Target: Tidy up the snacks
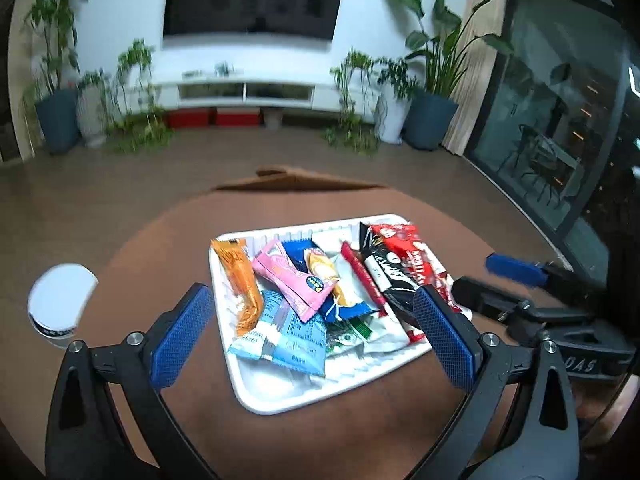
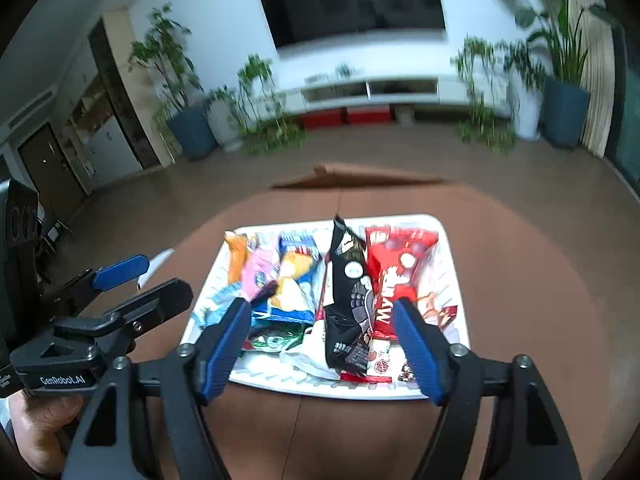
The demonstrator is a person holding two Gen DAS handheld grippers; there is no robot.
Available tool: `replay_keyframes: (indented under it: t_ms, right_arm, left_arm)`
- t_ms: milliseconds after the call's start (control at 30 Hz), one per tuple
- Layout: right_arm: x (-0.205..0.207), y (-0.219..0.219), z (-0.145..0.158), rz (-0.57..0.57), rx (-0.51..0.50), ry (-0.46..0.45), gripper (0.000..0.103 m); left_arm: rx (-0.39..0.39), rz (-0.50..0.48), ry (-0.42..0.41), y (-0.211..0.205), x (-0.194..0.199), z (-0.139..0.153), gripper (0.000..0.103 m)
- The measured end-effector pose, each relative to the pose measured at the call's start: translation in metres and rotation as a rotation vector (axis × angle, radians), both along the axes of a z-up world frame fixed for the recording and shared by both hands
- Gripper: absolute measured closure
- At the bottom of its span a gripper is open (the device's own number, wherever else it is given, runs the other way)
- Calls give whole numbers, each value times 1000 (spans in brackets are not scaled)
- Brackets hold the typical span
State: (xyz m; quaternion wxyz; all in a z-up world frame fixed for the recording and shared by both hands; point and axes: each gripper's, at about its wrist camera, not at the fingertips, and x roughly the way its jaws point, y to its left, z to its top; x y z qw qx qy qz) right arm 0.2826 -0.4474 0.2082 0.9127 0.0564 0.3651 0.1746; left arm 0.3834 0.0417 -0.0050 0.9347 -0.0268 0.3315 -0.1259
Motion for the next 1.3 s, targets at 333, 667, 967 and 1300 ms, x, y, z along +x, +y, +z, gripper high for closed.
replay_keyframes:
  t_ms: [333, 667, 967, 1300]
  right_arm:
    - [-119, -31, 85, -107, 103, -486, 0]
    - [-205, -19, 129, -65, -77, -659, 0]
    - [-264, -44, 121, -112, -10, -561, 0]
    - [-301, -44, 76, -207, -54, -517, 0]
  left_arm:
    - [163, 158, -312, -25, -141, 73, 1]
    - [249, 245, -358, -55, -240, 89, 1]
    - [154, 203, -228, -66, -289, 75, 1]
    - [104, 178, -106, -66, -299, 38, 1]
